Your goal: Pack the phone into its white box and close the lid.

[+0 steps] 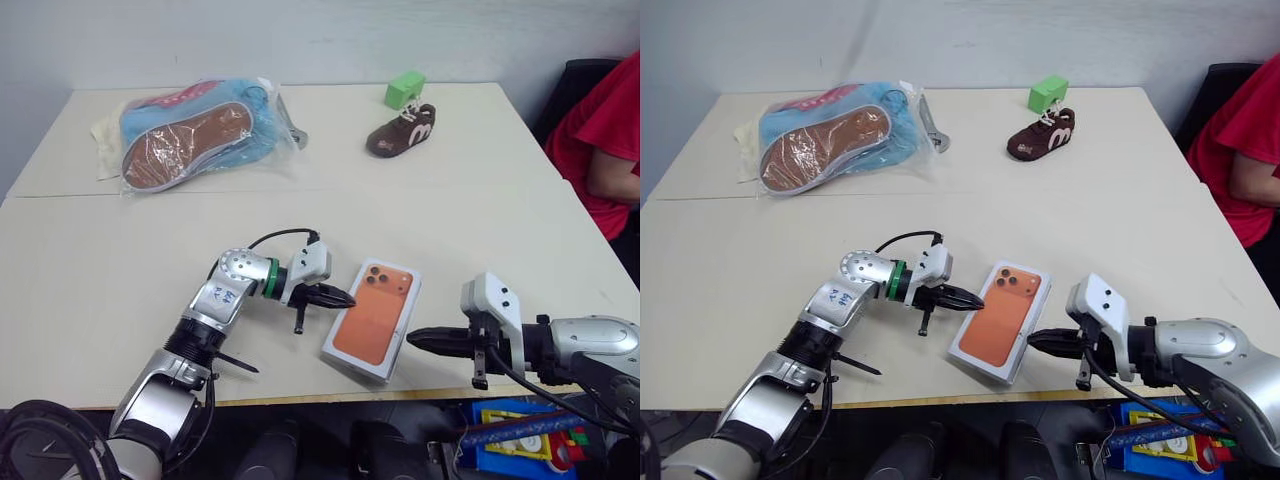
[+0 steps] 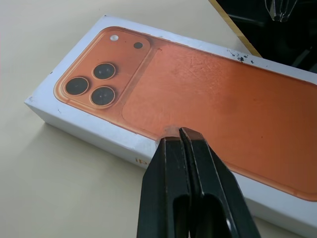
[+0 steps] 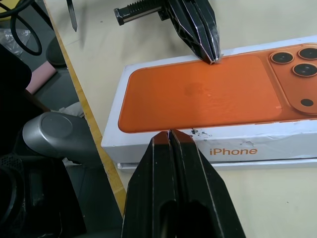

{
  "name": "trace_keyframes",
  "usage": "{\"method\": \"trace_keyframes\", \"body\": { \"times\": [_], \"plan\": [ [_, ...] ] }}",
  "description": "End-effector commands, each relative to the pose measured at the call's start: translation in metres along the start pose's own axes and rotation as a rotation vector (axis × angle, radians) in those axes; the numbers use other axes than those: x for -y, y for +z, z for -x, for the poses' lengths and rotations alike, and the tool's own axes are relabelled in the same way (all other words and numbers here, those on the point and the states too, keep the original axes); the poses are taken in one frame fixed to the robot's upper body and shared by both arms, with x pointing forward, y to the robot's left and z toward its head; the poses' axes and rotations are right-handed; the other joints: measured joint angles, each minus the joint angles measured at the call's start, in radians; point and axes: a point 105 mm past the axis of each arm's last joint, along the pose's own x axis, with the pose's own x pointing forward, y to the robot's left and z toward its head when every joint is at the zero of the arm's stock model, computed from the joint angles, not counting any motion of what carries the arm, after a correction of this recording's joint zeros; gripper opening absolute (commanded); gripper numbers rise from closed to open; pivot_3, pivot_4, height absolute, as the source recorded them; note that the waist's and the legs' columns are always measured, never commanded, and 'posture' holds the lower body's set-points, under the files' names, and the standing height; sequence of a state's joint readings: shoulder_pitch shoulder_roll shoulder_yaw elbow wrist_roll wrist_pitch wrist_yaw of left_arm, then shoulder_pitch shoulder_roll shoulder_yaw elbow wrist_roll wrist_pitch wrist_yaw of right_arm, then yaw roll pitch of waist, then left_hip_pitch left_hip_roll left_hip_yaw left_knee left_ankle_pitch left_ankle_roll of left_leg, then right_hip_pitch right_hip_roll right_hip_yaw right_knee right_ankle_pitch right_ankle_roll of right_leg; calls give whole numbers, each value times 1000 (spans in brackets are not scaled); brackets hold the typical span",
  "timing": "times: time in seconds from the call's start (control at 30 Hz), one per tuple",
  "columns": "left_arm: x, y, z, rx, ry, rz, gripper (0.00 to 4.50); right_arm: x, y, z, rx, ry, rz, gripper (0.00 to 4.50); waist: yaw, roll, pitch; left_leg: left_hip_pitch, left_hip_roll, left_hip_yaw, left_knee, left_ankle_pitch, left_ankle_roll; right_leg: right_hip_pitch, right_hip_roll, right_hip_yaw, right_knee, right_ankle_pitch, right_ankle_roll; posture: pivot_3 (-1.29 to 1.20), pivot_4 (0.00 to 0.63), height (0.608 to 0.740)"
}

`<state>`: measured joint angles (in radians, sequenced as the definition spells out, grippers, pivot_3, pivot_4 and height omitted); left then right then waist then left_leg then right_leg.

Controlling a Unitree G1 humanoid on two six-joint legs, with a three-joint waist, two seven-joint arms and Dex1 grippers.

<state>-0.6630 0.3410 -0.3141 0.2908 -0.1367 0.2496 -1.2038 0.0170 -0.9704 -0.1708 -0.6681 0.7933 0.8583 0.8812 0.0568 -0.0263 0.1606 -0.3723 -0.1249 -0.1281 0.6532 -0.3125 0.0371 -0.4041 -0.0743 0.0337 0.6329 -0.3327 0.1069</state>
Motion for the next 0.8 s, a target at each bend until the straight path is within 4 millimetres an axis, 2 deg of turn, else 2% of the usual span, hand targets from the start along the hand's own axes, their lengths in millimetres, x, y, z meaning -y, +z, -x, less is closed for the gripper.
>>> {"method": "trace_keyframes", "body": {
  "times": [0.03,0.2,0.3,0.47,0.53,0.67,0.8],
  "plan": [
    [-3,3,10,-6,12,-8,0,-6,7,3,9,5,40,22,0,0,0,0,0,0,0,0,0,0,0,0,0,0,0,0,150,740],
    [-10,-6,29,-29,65,18,0,-2,3,-2,-5,-26,48,22,-5,0,0,0,0,1,0,0,0,-2,0,1,3,0,0,0,150,740],
    [-11,-12,32,-47,76,26,0,-1,2,-3,-12,-36,52,22,-3,0,0,0,0,1,0,0,-1,-2,0,1,3,0,0,0,150,740],
    [-6,-20,13,-65,39,8,0,6,1,0,-20,-79,77,22,0,0,0,0,0,1,0,0,0,-2,0,0,2,0,0,0,150,740],
    [-4,-17,5,-43,26,7,0,7,1,1,-18,-83,79,22,1,0,0,-1,0,1,0,0,0,-2,0,0,2,0,0,0,150,740],
    [0,1,-14,40,-16,8,0,4,-1,1,-23,-76,79,22,0,0,0,-2,0,1,1,0,0,-4,0,0,3,0,0,0,150,740],
    [3,2,-16,38,-30,-1,0,1,-2,-3,-7,-71,77,22,-4,0,0,-2,0,1,1,0,0,-4,0,0,3,0,0,0,150,740]
  ]
}}
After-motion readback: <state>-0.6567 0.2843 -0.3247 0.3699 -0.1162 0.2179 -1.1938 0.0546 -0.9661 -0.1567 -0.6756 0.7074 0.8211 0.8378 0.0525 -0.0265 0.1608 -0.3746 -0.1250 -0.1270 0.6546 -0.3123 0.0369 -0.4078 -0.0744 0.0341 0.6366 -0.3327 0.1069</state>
